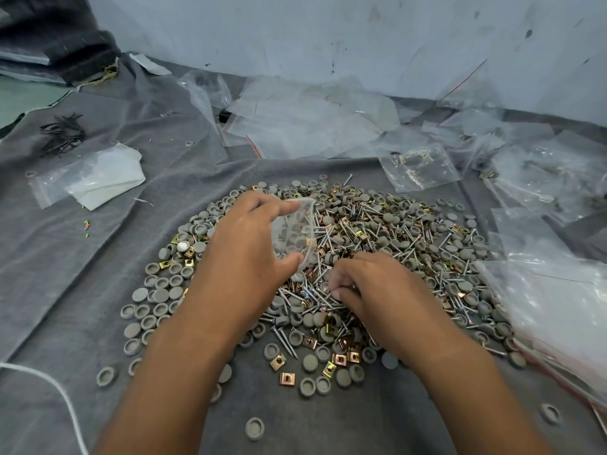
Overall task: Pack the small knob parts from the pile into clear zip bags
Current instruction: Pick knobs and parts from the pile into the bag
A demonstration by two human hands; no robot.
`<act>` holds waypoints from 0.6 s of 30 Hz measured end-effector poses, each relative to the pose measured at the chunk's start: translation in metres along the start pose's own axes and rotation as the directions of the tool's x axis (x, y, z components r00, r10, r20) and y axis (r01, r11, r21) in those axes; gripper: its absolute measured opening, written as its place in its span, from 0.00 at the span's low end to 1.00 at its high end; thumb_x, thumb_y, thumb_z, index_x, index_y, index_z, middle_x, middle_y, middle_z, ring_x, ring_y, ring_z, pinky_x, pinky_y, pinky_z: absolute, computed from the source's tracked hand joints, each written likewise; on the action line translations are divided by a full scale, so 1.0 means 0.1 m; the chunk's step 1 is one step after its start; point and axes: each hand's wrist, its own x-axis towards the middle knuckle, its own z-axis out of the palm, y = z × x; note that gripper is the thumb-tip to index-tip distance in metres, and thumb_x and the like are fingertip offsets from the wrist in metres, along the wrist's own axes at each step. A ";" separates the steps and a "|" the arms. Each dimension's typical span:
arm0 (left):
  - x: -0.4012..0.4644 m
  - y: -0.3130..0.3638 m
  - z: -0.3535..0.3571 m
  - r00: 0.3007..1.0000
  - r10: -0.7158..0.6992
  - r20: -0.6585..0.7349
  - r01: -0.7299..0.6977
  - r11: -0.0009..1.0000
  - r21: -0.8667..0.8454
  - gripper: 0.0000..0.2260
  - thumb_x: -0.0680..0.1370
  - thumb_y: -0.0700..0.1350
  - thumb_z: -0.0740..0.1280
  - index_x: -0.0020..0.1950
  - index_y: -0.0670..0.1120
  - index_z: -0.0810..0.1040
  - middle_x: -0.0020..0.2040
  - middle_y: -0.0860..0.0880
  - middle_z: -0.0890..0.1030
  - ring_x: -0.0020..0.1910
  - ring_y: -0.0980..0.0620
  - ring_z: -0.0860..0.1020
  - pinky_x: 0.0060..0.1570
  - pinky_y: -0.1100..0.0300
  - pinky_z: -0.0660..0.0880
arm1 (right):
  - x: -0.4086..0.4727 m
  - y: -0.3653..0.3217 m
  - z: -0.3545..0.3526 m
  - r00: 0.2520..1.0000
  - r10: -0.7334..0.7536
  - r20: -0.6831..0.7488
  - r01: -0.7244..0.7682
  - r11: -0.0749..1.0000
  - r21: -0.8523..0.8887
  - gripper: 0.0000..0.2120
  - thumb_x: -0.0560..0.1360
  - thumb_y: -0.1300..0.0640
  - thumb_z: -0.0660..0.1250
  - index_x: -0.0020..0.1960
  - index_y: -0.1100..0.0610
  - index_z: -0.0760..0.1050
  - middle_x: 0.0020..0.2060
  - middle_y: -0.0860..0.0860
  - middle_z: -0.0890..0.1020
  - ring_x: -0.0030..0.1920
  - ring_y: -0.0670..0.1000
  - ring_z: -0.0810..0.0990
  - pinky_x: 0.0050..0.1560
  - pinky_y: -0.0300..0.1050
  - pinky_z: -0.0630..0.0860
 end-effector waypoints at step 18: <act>0.00 -0.02 0.00 1.000 -0.003 -0.004 0.003 1.000 -0.017 0.29 0.70 0.50 0.78 0.70 0.56 0.75 0.55 0.63 0.69 0.45 0.69 0.68 0.50 0.82 0.61 | 0.02 -0.11 0.11 0.991 0.120 0.062 -0.126 0.986 0.111 0.07 0.76 0.45 0.73 0.49 0.45 0.78 0.45 0.40 0.76 0.43 0.41 0.77 0.46 0.43 0.80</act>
